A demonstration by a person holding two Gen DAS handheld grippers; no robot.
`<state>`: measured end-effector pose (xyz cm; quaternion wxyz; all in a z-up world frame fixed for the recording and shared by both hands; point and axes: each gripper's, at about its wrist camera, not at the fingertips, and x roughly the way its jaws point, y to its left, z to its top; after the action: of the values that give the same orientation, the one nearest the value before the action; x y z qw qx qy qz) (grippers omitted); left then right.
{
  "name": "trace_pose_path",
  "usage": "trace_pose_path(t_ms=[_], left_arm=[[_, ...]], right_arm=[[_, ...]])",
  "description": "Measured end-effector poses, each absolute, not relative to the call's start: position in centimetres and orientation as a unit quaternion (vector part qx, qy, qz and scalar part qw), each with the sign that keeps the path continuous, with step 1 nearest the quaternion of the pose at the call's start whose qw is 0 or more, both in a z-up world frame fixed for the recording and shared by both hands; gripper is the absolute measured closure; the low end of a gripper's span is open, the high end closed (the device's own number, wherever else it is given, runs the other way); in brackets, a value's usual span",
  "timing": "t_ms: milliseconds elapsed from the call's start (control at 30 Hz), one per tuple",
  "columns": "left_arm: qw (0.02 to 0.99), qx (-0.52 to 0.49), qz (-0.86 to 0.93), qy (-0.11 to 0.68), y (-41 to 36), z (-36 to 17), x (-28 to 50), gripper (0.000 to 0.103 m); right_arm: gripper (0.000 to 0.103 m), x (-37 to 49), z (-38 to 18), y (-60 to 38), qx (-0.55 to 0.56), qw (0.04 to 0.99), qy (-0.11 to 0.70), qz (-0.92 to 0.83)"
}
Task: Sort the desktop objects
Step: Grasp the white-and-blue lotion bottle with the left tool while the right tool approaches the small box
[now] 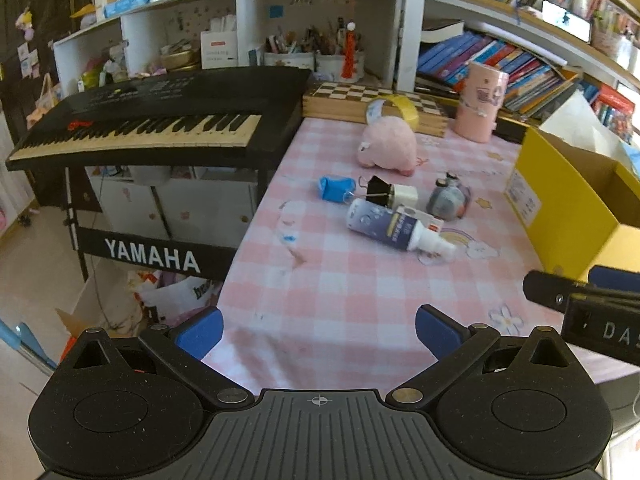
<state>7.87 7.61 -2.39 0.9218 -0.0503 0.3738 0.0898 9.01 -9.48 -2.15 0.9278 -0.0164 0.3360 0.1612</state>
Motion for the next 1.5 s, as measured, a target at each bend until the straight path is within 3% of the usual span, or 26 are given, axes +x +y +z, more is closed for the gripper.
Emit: trace_pose_path(t_ms=[167, 333, 800, 1000, 1133, 1300, 1500], left_arm=[[0.919, -0.064, 0.097, 0.377, 7.7, -2.8, 10.7, 0.004], [0.914, -0.087, 0.097, 0.384, 7.3, -3.3, 13.7, 0.016], [0.879, -0.216, 0.128, 0.405, 7.3, -5.8, 22.3, 0.019], [0.873, -0.219, 0.124, 0.417, 7.4, -6.9, 23.7, 0.037], [0.89, -0.156, 0.097, 0.418, 6.7, -6.0, 23.5, 0.063], [0.901, -0.085, 0.077, 0.419, 6.2, -5.4, 22.4, 0.068], [0.884, -0.086, 0.067, 0.455, 6.8, -7.3, 24.1, 0.066]], right_arm=[[0.033, 12.4, -1.9, -9.0, -0.019, 0.928, 0.326, 0.182], [0.048, 15.7, -1.6, -8.7, -0.017, 0.924, 0.324, 0.202], [0.047, 21.8, -1.1, -9.5, -0.025, 0.929, 0.315, 0.194], [0.046, 23.3, -1.3, -9.4, -0.029, 0.927, 0.319, 0.197], [0.046, 23.8, -1.7, -8.8, -0.03, 0.92, 0.331, 0.209], [0.043, 24.0, -2.5, -7.9, -0.037, 0.907, 0.351, 0.231], [0.045, 24.8, -3.8, -7.1, -0.043, 0.893, 0.382, 0.235]])
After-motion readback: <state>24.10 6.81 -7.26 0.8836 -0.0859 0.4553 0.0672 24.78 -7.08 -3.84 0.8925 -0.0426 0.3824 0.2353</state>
